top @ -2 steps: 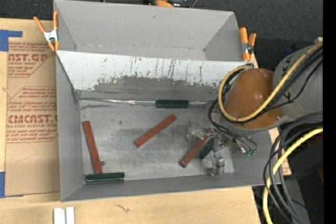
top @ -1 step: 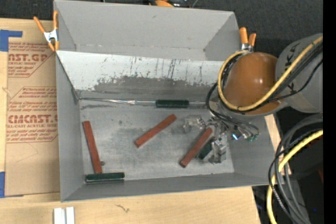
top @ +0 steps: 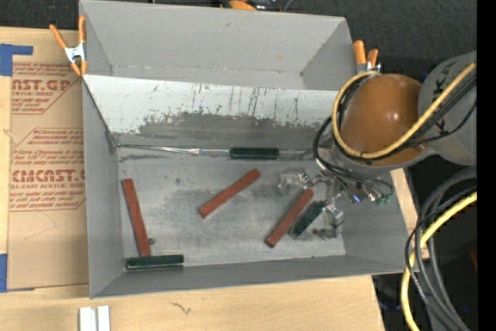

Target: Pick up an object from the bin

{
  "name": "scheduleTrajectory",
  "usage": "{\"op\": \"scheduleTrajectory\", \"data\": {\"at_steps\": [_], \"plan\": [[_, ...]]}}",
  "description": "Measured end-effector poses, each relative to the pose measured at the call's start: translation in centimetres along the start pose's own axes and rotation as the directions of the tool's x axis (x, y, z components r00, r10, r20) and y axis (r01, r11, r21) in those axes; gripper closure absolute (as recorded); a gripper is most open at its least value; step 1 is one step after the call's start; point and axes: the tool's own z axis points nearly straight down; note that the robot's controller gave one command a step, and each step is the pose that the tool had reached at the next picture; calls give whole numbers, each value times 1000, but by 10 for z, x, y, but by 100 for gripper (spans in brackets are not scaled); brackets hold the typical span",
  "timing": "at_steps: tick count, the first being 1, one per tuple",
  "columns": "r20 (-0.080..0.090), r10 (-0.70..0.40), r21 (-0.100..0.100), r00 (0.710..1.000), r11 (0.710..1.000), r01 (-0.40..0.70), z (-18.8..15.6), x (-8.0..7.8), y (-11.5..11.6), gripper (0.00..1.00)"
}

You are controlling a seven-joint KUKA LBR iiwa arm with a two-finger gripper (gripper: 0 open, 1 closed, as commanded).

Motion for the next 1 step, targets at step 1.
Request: {"op": "scheduleTrajectory", "data": {"at_steps": [1], "plan": [[-2, 29, -3, 1000, 1000, -29, 37, -8, 7, 0]]}}
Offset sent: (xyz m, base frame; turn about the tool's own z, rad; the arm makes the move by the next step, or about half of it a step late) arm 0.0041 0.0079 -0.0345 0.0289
